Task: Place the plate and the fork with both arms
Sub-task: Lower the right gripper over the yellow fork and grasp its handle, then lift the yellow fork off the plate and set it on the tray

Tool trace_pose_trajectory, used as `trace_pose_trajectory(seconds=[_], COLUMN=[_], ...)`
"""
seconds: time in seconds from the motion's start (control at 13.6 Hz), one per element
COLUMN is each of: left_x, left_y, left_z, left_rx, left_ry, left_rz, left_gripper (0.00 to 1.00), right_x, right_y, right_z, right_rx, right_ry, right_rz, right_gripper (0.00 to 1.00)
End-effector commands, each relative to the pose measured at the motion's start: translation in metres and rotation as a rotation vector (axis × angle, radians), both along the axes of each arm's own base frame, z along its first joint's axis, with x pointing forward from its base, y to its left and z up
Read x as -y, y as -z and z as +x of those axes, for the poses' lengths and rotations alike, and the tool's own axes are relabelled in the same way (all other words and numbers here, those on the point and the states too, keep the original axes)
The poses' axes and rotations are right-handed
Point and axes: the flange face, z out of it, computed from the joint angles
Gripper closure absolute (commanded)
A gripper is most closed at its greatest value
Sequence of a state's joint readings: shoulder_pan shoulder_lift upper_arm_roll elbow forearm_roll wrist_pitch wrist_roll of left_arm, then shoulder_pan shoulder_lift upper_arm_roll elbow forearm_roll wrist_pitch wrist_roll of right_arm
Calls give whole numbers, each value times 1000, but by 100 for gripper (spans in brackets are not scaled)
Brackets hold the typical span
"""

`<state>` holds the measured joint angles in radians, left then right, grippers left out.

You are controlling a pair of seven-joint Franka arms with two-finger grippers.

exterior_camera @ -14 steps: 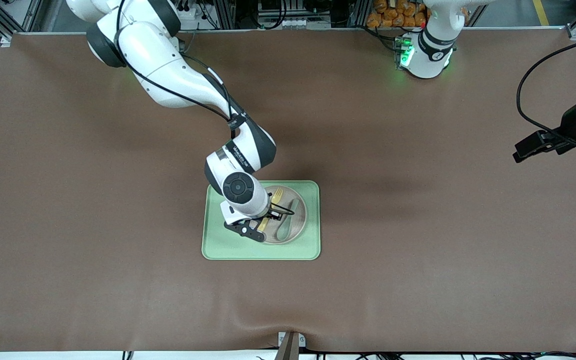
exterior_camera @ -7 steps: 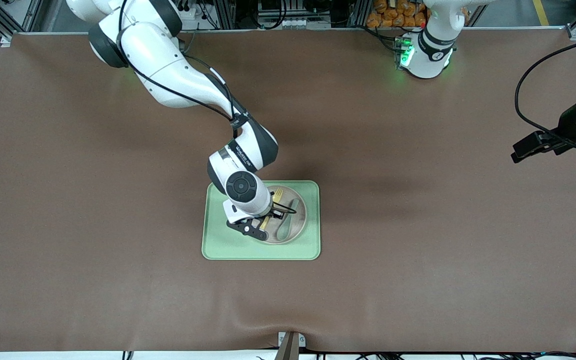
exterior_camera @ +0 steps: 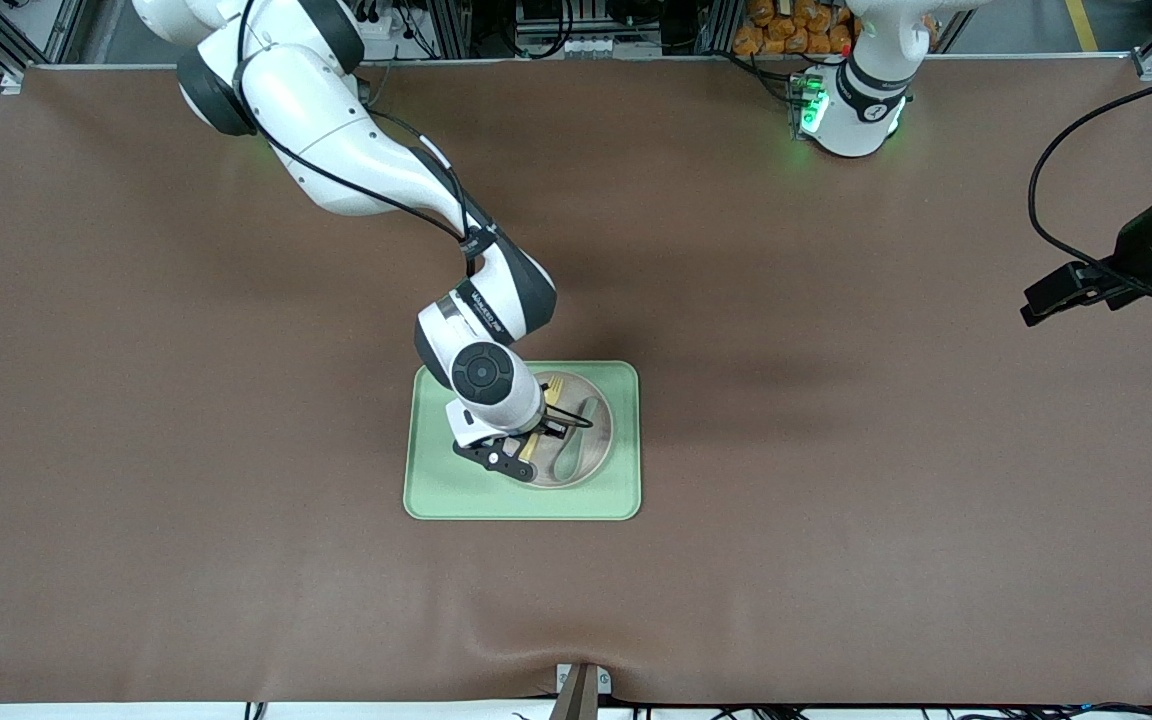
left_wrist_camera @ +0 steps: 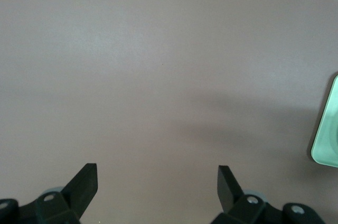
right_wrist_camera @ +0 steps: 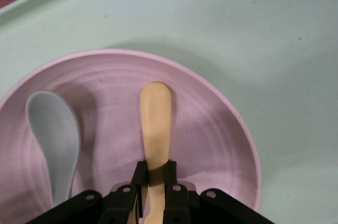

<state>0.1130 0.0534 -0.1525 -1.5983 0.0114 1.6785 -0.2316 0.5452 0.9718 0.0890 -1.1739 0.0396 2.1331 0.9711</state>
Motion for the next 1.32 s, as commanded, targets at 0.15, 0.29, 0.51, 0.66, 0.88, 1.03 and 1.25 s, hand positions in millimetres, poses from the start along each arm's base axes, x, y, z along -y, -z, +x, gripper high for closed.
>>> trace_pose_trajectory(seconds=[0.15, 0.29, 0.51, 0.66, 0.88, 1.03, 1.25], left_x=[-2, -2, -18, -29, -40, -46, -38], left_y=[-6, -7, -11, -18, -19, -17, -17], left_z=[-9, -9, -11, -13, -15, -16, -15], left_rx=[16, 17, 25, 37, 35, 27, 29], left_ry=[5, 5, -21, -33, -30, -35, -15], left_rz=[7, 7, 9, 9, 10, 10, 8], left_gripper=[0, 0, 0, 0, 0, 0, 0], right_x=[1, 10, 37, 68, 100, 121, 121], right_y=[-30, -42, -58, -59, -57, -39, -34], right_z=[13, 20, 38, 52, 61, 58, 55], right_rx=[5, 6, 19, 17, -36, -72, -77], right_ry=[18, 15, -71, -162, -215, -289, -313], right_rz=[11, 16, 35, 39, 44, 40, 28], right_gripper=[98, 98, 98, 98, 96, 96, 96])
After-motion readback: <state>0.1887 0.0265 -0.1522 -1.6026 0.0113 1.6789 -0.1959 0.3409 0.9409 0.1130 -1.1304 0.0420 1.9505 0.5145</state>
